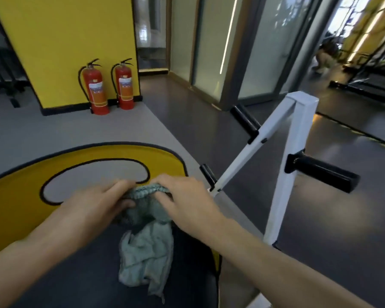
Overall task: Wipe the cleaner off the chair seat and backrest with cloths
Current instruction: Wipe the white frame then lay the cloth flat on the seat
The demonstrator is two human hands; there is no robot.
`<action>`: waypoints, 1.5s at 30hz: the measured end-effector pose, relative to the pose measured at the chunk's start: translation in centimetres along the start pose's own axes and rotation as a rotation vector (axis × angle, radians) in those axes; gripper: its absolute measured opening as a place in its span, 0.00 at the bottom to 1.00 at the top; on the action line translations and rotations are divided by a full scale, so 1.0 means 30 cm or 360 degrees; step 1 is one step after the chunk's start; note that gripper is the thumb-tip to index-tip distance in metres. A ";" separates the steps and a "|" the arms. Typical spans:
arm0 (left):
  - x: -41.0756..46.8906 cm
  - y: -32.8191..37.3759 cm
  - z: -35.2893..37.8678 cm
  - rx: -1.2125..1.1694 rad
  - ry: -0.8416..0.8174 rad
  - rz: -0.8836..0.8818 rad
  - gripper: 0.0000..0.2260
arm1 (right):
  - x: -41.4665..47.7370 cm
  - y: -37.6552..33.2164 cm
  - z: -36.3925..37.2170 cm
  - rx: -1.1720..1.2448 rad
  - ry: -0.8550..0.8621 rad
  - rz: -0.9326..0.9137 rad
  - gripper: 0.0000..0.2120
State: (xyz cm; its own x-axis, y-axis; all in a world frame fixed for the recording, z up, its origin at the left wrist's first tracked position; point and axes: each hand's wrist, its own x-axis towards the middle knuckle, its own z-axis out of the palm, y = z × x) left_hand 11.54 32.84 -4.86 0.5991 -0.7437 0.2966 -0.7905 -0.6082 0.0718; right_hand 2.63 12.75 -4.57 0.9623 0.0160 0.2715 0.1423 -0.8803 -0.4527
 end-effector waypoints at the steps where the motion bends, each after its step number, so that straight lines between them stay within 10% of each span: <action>1: 0.077 0.004 0.009 -0.0013 0.0058 0.0059 0.16 | 0.006 0.050 -0.049 -0.0008 0.0008 0.0040 0.09; 8: 0.513 0.293 -0.022 -0.0360 0.0336 0.0494 0.08 | -0.135 0.260 -0.389 0.0009 0.0198 0.0543 0.12; 23: 0.891 0.846 -0.104 -0.0248 -0.0393 0.0824 0.20 | -0.378 0.514 -0.858 0.0046 0.0217 0.1410 0.10; 39: 0.871 1.055 0.088 -0.0469 -0.0550 0.0622 0.32 | -0.449 0.713 -0.845 0.0395 0.0356 0.1706 0.07; 45: 0.783 1.044 0.144 -0.0507 -0.0684 0.0777 0.30 | -0.494 0.682 -0.780 0.0034 0.0020 0.1182 0.25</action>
State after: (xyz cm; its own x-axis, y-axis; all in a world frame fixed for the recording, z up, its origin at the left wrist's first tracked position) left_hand 1.41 -4.88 0.26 0.1137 -0.9930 -0.0306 -0.9401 -0.1174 0.3201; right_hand -14.16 -16.59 2.03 0.8041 -0.5856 -0.1027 -0.5403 -0.6477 -0.5373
